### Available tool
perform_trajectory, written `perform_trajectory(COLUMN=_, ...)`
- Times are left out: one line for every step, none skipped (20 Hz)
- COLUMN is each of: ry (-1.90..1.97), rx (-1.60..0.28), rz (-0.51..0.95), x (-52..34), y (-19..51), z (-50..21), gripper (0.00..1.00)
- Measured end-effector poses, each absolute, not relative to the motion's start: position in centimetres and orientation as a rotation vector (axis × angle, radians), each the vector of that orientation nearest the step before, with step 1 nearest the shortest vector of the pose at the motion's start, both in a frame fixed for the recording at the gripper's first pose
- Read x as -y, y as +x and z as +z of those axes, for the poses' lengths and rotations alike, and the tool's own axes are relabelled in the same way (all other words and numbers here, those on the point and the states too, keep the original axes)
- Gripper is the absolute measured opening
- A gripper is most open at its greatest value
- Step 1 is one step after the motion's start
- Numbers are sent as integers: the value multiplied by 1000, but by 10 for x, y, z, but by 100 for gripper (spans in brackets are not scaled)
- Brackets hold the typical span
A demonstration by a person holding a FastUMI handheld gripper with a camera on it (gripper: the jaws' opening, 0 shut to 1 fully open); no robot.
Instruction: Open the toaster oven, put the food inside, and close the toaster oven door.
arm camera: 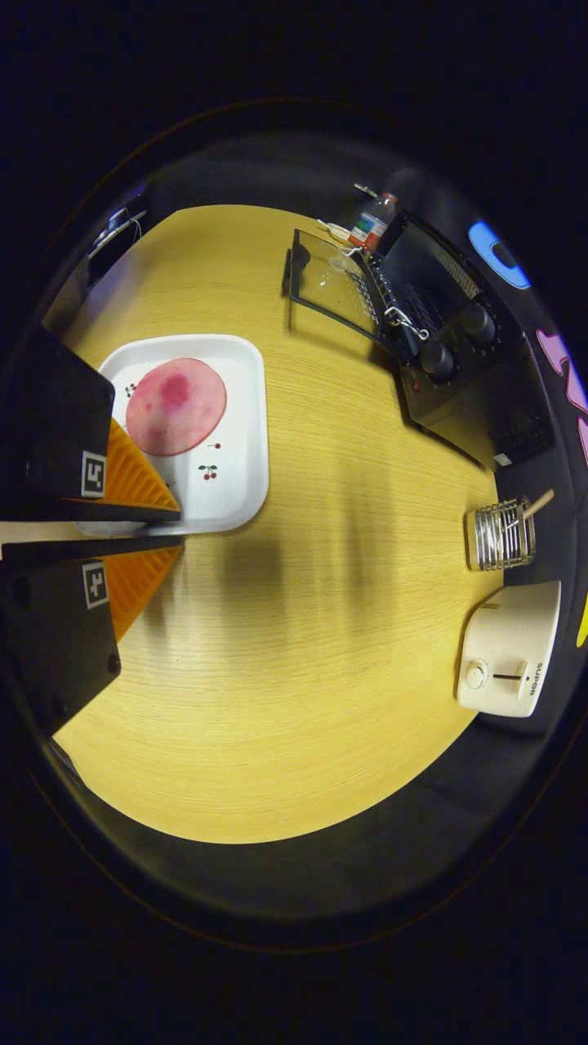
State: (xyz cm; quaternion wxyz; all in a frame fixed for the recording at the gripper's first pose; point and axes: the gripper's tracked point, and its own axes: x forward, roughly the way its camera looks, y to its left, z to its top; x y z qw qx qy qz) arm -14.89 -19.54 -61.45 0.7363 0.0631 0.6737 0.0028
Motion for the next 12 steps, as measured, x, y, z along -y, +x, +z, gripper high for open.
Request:
perform_trajectory(ry=173, rx=-1501, rz=0, x=199, y=-144, z=-625, gripper=14)
perform_trajectory(ry=218, rx=-1519, rz=-2, x=204, y=-146, z=-619, gripper=5)
perform_trajectory(ry=262, rx=-1530, rz=2, x=210, y=-147, z=-622, gripper=5)
perform_trajectory(ry=314, rx=-1544, rz=8, x=212, y=-150, z=-620, gripper=5)
perform_trajectory(ry=375, rx=-1560, rz=15, x=214, y=-152, z=-620, gripper=5)
perform_trajectory(ry=447, rx=-1578, rz=21, x=214, y=-157, z=-622, gripper=5)
perform_trajectory(ry=531, rx=-1601, rz=27, x=214, y=-159, z=-622, gripper=5)
perform_trajectory(ry=627, rx=-1618, rz=43, x=212, y=-164, z=-623, gripper=5)
perform_trajectory(ry=731, rx=-1628, rz=53, x=210, y=-168, z=-624, gripper=5)
perform_trajectory(ry=843, rx=-1624, rz=57, x=208, y=-174, z=-624, gripper=5)
perform_trajectory(ry=921, rx=-1612, rz=57, x=208, y=-176, z=-624, gripper=5)
perform_trajectory(ry=990, rx=-1595, rz=51, x=210, y=-179, z=-624, gripper=5)
